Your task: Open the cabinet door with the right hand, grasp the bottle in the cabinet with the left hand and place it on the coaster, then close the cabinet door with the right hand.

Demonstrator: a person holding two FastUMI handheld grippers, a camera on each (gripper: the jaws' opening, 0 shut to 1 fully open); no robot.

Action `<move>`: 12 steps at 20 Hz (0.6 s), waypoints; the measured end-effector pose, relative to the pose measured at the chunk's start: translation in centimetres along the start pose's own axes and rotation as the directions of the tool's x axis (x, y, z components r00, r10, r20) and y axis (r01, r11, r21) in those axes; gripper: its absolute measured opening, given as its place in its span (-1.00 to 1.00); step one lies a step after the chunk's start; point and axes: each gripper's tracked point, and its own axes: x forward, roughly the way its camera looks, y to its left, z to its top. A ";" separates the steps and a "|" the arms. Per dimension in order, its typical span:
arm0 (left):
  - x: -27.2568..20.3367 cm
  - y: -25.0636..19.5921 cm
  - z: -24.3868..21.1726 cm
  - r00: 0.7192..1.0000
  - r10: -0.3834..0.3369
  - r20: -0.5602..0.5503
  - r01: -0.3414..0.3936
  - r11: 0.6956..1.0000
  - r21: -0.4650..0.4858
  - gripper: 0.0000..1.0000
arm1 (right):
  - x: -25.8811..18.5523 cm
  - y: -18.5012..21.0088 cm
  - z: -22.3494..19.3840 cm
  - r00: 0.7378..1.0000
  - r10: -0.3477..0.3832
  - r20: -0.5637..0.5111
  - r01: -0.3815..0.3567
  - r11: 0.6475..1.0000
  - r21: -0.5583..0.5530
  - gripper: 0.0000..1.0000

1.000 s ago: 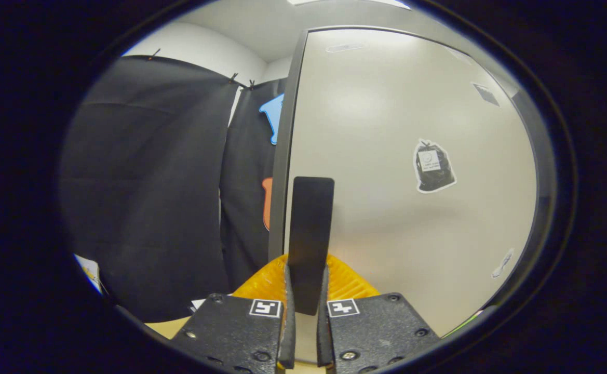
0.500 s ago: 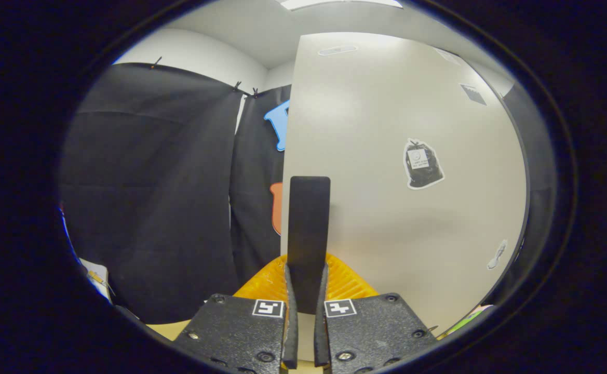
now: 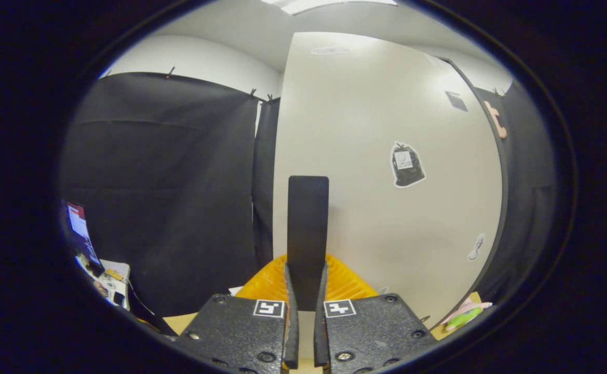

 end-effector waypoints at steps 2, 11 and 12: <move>-0.5 -0.6 0.1 1.000 -0.007 0.000 0.007 1.000 0.001 0.89 | -0.4 -0.1 0.0 1.000 0.005 -0.001 -0.005 1.000 -0.005 -0.71; -1.1 -2.3 -0.1 0.999 -0.042 -0.005 0.042 0.999 0.001 0.89 | -4.4 -1.2 -0.2 1.000 0.001 0.002 -0.001 1.000 -0.002 -0.71; -1.1 -2.7 -0.2 0.999 -0.052 -0.005 0.052 0.999 -0.001 0.89 | -4.8 -1.4 -0.2 1.000 -0.004 -0.001 0.004 1.000 -0.005 -0.71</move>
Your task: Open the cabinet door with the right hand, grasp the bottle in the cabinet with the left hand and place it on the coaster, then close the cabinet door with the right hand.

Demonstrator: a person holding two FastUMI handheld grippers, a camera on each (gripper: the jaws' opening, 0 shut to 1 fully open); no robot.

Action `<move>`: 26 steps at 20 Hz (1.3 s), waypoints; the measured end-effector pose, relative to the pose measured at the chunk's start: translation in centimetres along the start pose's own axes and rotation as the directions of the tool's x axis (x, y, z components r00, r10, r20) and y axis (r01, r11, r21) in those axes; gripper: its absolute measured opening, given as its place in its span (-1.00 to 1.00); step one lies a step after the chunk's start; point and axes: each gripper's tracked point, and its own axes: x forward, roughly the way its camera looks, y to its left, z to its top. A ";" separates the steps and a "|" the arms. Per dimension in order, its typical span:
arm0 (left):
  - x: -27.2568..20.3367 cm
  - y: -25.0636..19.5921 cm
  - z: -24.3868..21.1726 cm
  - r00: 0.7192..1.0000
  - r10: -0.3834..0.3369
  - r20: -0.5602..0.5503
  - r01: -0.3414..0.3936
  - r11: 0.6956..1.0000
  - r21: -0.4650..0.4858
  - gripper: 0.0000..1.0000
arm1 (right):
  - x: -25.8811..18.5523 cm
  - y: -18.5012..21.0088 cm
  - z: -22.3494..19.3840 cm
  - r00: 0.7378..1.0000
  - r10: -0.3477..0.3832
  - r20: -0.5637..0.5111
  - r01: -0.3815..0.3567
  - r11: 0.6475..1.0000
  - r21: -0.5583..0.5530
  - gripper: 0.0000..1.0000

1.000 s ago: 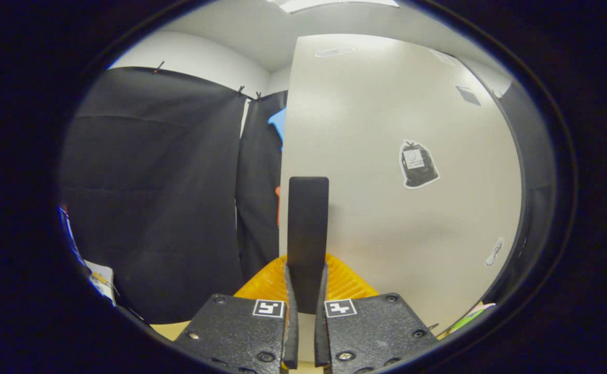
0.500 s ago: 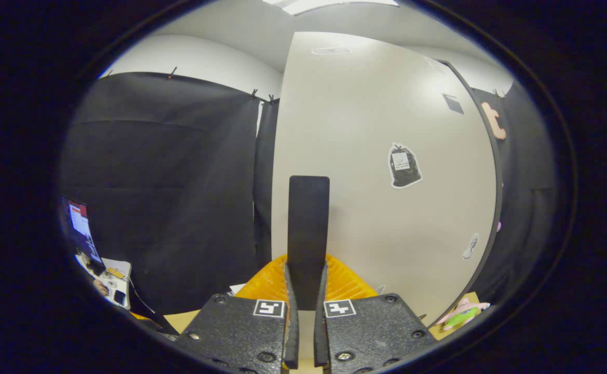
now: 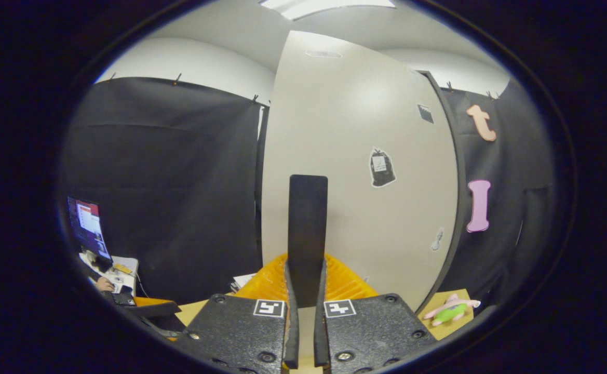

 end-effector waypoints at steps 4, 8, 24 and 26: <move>0.5 -2.2 -0.6 0.999 -0.050 -0.016 0.050 0.999 -0.020 0.88 | -1.8 -0.9 -0.2 1.000 -0.026 -0.016 0.026 1.000 0.007 -0.71; 0.7 -3.5 -0.8 0.997 -0.082 -0.017 0.081 0.997 -0.016 0.89 | -3.1 -2.4 -0.1 0.996 -0.089 -0.015 0.089 0.996 0.010 -0.72; 0.7 -7.6 -1.6 0.989 -0.146 -0.025 0.145 0.989 -0.038 0.88 | -7.3 -9.7 -0.1 0.893 -0.451 0.000 0.451 0.893 0.006 -0.92; 0.8 -8.0 -1.7 0.988 -0.152 -0.027 0.150 0.988 -0.039 0.89 | -7.8 -10.2 0.0 0.888 -0.460 0.006 0.460 0.888 0.006 -0.92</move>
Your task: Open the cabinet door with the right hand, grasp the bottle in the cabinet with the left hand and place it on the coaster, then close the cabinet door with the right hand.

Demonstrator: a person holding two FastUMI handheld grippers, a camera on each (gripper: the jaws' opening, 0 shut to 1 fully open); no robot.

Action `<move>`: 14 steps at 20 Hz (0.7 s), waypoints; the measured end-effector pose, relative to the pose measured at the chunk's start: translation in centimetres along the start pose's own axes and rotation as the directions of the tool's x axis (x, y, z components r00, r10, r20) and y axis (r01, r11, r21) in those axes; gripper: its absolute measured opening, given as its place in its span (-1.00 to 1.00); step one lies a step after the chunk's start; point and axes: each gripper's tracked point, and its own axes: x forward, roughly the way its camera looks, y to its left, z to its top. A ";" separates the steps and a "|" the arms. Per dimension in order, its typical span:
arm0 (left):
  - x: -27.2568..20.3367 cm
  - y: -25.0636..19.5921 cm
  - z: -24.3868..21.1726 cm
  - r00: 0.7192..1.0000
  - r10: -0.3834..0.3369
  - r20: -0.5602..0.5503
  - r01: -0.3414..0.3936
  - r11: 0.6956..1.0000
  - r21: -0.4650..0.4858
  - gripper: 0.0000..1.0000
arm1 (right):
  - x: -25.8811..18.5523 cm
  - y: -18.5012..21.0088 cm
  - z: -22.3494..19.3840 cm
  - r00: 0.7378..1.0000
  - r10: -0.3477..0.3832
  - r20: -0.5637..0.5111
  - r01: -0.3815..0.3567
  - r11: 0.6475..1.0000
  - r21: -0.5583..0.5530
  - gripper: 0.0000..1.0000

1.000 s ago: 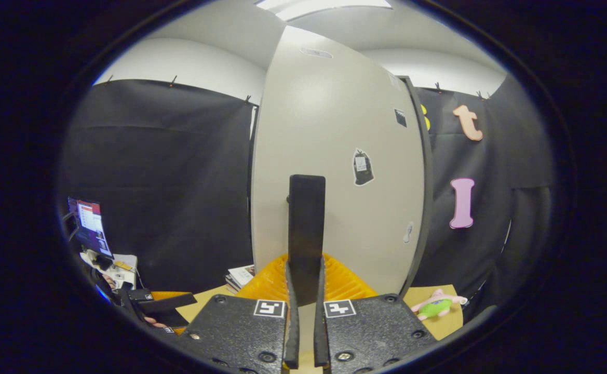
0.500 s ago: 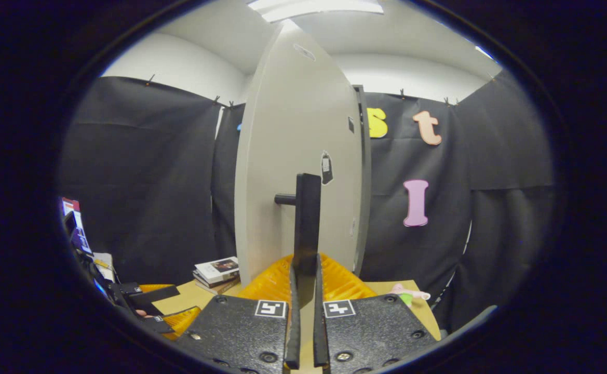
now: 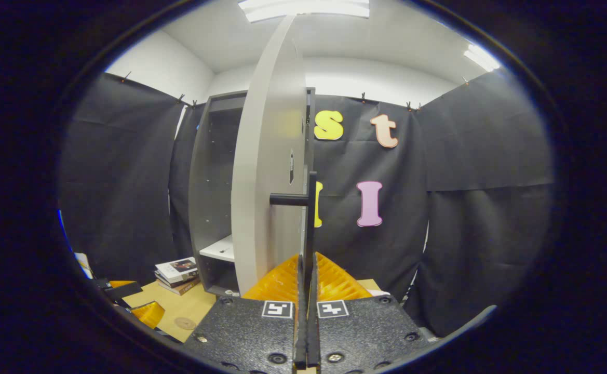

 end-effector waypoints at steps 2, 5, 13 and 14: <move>0.3 -0.4 -0.2 1.000 -0.010 -0.005 0.010 1.000 -0.005 0.89 | 0.0 0.3 -0.2 1.000 0.014 -0.012 -0.013 1.000 0.024 -0.92; 0.8 -1.5 -0.3 0.999 -0.038 -0.009 0.038 0.999 -0.009 0.89 | -0.1 0.0 -0.7 0.999 0.015 -0.038 -0.014 0.999 0.033 -0.93; 1.6 -4.9 -0.9 0.994 -0.110 -0.026 0.111 0.994 0.022 0.89 | -1.2 -0.1 -0.8 0.999 0.020 -0.026 -0.019 0.999 0.047 -0.92; 1.7 -5.0 -0.8 0.994 -0.111 -0.023 0.112 0.993 0.024 0.89 | -1.7 -0.2 -0.7 0.999 0.026 -0.024 -0.025 0.999 0.032 -0.92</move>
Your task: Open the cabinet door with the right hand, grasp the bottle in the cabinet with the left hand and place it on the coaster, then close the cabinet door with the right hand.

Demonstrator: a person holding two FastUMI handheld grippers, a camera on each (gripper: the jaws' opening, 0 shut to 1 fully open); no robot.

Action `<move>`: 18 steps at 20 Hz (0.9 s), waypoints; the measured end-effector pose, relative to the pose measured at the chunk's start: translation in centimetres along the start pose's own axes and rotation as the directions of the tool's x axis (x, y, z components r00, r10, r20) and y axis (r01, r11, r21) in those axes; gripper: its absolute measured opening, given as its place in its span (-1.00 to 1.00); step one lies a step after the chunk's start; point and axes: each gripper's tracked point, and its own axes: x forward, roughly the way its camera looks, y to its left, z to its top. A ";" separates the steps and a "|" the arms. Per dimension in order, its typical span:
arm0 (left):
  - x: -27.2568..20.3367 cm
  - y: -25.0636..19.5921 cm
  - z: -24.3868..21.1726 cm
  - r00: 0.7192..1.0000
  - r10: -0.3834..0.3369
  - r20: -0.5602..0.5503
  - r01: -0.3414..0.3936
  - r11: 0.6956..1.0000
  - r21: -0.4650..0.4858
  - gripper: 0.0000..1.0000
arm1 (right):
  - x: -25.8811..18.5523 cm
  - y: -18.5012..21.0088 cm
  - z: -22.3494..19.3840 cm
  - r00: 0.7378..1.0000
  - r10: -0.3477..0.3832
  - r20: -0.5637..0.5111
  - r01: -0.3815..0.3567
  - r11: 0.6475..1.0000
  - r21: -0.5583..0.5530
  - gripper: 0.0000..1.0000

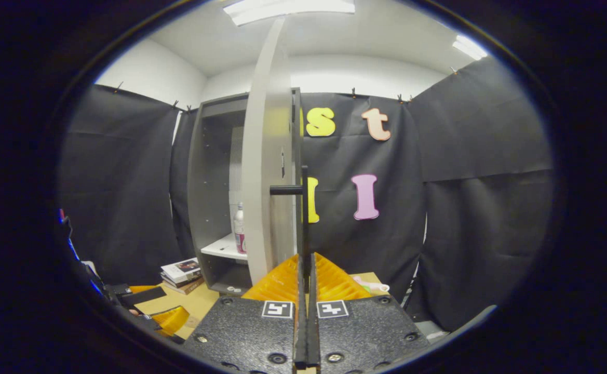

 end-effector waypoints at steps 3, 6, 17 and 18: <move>-0.1 0.4 0.1 1.000 0.023 0.005 -0.023 1.000 0.002 0.89 | -0.6 -1.1 0.4 0.999 -0.029 0.027 0.030 0.999 -0.042 -0.92; -0.1 1.1 0.7 0.998 0.056 0.019 -0.056 0.998 0.002 0.89 | -0.7 -3.1 0.8 0.993 -0.103 0.059 0.107 0.991 -0.074 -0.92; 3.4 6.2 3.1 0.989 0.135 0.056 -0.138 0.989 0.049 0.88 | -1.4 -3.8 -1.6 0.984 -0.179 0.000 0.179 0.984 0.015 0.41; 4.3 6.3 3.2 0.991 0.124 0.049 -0.126 0.991 0.049 0.89 | -1.1 -3.1 -1.6 0.989 -0.151 0.000 0.151 0.988 0.026 0.41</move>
